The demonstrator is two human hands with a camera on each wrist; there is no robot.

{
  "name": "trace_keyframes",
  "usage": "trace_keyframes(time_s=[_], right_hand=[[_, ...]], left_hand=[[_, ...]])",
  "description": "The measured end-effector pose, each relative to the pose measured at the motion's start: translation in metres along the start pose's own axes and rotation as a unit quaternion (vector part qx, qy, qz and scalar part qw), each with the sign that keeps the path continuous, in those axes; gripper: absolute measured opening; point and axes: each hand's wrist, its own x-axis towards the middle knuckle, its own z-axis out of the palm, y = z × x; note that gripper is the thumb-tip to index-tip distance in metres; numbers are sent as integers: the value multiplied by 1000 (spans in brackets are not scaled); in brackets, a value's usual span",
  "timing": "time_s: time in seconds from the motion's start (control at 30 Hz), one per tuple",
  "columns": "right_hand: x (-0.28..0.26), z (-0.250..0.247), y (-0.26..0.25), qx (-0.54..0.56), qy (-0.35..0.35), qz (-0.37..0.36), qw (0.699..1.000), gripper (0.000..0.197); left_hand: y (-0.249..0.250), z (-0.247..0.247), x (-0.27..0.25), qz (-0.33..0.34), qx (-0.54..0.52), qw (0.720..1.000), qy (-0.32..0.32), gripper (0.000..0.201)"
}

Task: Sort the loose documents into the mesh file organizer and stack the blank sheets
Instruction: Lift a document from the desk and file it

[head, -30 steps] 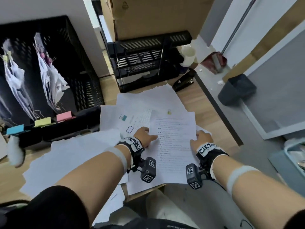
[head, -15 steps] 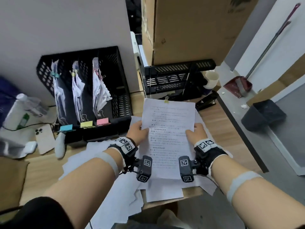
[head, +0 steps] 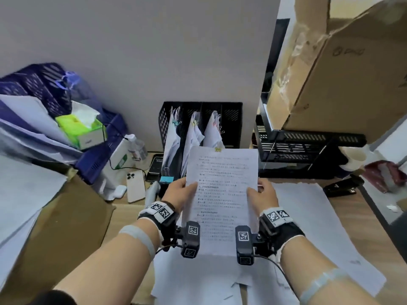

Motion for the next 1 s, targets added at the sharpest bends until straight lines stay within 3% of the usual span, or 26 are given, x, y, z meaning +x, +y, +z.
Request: trace_keyframes(time_s=[0.1, 0.13, 0.23, 0.33, 0.37, 0.4, 0.47, 0.53, 0.6, 0.67, 0.8, 0.9, 1.0], right_hand=[[-6, 21, -8, -49, 129, -71, 988, 41], [-10, 29, -13, -70, 122, -95, 985, 45], [-26, 63, -30, -128, -63, -77, 987, 67], [-41, 94, -39, -154, -161, 6, 975, 132], [-45, 102, -40, -151, -181, 39, 971, 143], [-50, 107, -42, -144, -199, 67, 967, 141], [-57, 116, -39, -111, -213, 101, 965, 110], [-62, 123, -30, -73, -191, 138, 969, 77], [-66, 128, -24, -48, -167, 176, 969, 59], [-71, 131, -22, -102, -147, 162, 970, 45], [-73, 134, -17, -275, -128, 93, 948, 35], [-74, 135, -23, -283, -135, 61, 948, 36], [-76, 124, -39, -274, -135, 26, 952, 38]], left_hand=[[-2, -17, 1, 7, -34, 999, 9, 20], [-2, -21, 1, 7, -46, 999, 6, 21], [-1, -31, 0, 3, -67, 998, -24, 18], [-3, -38, -3, -7, -78, 992, -103, 23], [-5, -39, -4, -8, -58, 988, -140, 24], [-8, -41, -4, -10, -35, 984, -174, 27], [-16, -45, -5, -22, 11, 973, -228, 37], [-25, -50, -4, -42, 35, 963, -265, 34], [-32, -57, -3, -62, 66, 943, -320, 35], [-38, -64, -1, -84, 93, 929, -348, 36], [-38, -76, 10, -98, 80, 947, -297, 32], [-21, -80, 26, -41, 93, 968, -228, 25], [3, -78, 49, 22, 116, 976, -185, 33]])
